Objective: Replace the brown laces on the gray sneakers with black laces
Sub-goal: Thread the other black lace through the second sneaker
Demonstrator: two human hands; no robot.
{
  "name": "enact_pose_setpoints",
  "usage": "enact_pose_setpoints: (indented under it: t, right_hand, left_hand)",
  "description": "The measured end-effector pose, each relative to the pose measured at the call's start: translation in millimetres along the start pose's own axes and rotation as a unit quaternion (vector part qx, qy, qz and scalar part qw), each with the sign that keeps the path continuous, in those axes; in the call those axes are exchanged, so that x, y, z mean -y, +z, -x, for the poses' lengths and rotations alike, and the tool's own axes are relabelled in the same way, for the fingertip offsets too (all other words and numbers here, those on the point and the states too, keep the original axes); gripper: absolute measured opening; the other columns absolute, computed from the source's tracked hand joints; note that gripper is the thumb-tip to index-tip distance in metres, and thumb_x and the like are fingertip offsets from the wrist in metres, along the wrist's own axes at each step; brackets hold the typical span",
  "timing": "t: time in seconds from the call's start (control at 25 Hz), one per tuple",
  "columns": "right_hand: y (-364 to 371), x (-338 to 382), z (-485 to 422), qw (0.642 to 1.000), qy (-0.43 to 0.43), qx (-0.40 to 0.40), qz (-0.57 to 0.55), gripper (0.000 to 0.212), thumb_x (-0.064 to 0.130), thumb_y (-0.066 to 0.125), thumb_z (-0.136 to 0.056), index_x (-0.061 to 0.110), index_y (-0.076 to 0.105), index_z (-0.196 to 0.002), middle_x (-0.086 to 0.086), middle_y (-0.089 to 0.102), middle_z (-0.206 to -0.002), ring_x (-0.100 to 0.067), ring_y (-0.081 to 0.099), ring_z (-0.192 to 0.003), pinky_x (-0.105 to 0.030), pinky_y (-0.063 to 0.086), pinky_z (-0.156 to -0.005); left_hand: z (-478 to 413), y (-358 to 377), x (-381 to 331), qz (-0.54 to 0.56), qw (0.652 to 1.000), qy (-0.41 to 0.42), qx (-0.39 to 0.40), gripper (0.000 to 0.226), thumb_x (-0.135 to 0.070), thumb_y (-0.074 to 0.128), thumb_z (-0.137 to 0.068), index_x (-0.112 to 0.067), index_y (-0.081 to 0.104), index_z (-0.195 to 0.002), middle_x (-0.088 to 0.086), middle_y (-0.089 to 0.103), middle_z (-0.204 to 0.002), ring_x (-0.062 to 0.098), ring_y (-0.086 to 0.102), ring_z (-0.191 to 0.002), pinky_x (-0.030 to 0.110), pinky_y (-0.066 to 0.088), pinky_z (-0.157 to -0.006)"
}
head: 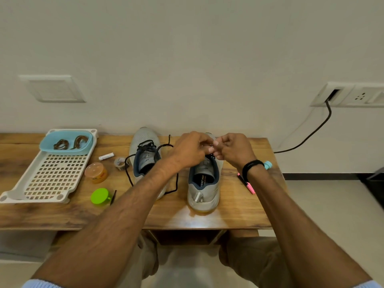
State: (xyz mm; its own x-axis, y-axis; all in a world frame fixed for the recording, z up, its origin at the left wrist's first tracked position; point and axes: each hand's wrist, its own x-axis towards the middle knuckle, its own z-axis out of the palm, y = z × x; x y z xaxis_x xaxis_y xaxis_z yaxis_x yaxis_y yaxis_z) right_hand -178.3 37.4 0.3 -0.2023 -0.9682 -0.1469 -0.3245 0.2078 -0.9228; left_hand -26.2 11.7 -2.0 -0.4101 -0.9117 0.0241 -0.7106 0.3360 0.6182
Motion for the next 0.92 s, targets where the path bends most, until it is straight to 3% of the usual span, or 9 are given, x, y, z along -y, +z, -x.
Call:
enact_pose_setpoints:
  t: [0.08,0.16,0.28,0.36,0.52,0.6,0.76,0.92]
  right_hand:
    - [1,-2,-2,1.0,-0.003,-0.007,0.005,0.008,0.015,0.065,-0.093,0.01,0.065,-0.086,-0.011,0.072,-0.076,-0.017,0.067,-0.066,-0.03,0.057,-0.066]
    - [0,-5,-3,0.999,0.025,-0.028,0.023,0.016,0.021,0.067,-0.092,0.005,0.067,-0.092,-0.012,0.074,-0.078,-0.02,0.07,-0.069,-0.031,0.059,-0.066]
    - [-3,-17,-5,0.974,0.071,-0.015,0.212,0.041,0.041,0.074,-0.083,0.0,0.071,-0.088,-0.01,0.073,-0.077,-0.023,0.07,-0.074,-0.036,0.057,-0.074]
    - [-1,-22,-4,0.96,0.111,0.039,0.253,0.042,0.04,0.081,-0.075,0.001,0.074,-0.088,-0.009,0.074,-0.08,-0.023,0.071,-0.079,-0.038,0.058,-0.078]
    - [1,-22,-8,0.976,0.171,0.059,0.12,0.016,0.007,0.076,-0.082,-0.004,0.071,-0.092,-0.013,0.071,-0.082,-0.031,0.072,-0.087,-0.045,0.059,-0.081]
    - [1,-21,-8,0.974,0.202,0.058,0.082,0.019,-0.004,0.065,-0.087,-0.012,0.066,-0.104,-0.011,0.067,-0.077,-0.031,0.07,-0.086,-0.047,0.058,-0.083]
    - [-2,-17,-6,0.97,0.224,0.076,0.054,0.021,-0.009,0.054,-0.092,-0.015,0.061,-0.112,-0.014,0.066,-0.084,-0.021,0.063,-0.072,-0.045,0.058,-0.083]
    - [-3,-16,-4,0.971,0.224,0.072,0.045,0.022,-0.009,0.055,-0.092,-0.014,0.062,-0.111,-0.018,0.065,-0.095,-0.02,0.062,-0.071,-0.037,0.058,-0.07]
  left_hand:
    - [-2,6,-3,0.024,0.999,-0.008,-0.021,0.017,-0.033,0.07,-0.09,-0.022,0.074,-0.102,-0.005,0.073,-0.093,0.013,0.066,-0.09,0.032,0.053,-0.08]
    - [-2,9,-3,-0.006,0.999,-0.029,-0.04,0.013,-0.035,0.071,-0.088,-0.023,0.074,-0.093,-0.007,0.069,-0.083,0.014,0.065,-0.083,0.03,0.052,-0.072]
    - [0,15,-1,-0.034,0.998,-0.051,-0.034,0.011,-0.031,0.074,-0.085,-0.025,0.074,-0.094,-0.003,0.072,-0.092,0.016,0.066,-0.089,0.032,0.053,-0.076]
    - [1,19,0,-0.056,0.996,-0.058,-0.034,0.014,-0.028,0.075,-0.085,-0.023,0.074,-0.098,-0.002,0.072,-0.098,0.015,0.065,-0.092,0.029,0.05,-0.075]
    - [2,27,2,-0.063,0.996,-0.055,-0.038,0.012,-0.027,0.073,-0.087,-0.022,0.076,-0.097,-0.003,0.073,-0.1,0.015,0.066,-0.093,0.029,0.051,-0.078]
    - [3,30,4,-0.067,0.996,-0.044,-0.028,0.014,-0.026,0.072,-0.087,-0.022,0.077,-0.1,-0.004,0.075,-0.101,0.014,0.068,-0.092,0.029,0.053,-0.082]
    - [4,36,4,-0.077,0.997,-0.015,-0.01,0.02,-0.022,0.069,-0.087,-0.023,0.077,-0.105,-0.003,0.076,-0.1,0.016,0.069,-0.09,0.032,0.055,-0.085]
    - [1,44,9,-0.108,0.994,0.0,-0.001,0.019,-0.026,0.062,-0.092,-0.024,0.076,-0.105,0.0,0.075,-0.096,0.021,0.067,-0.089,0.037,0.051,-0.086]
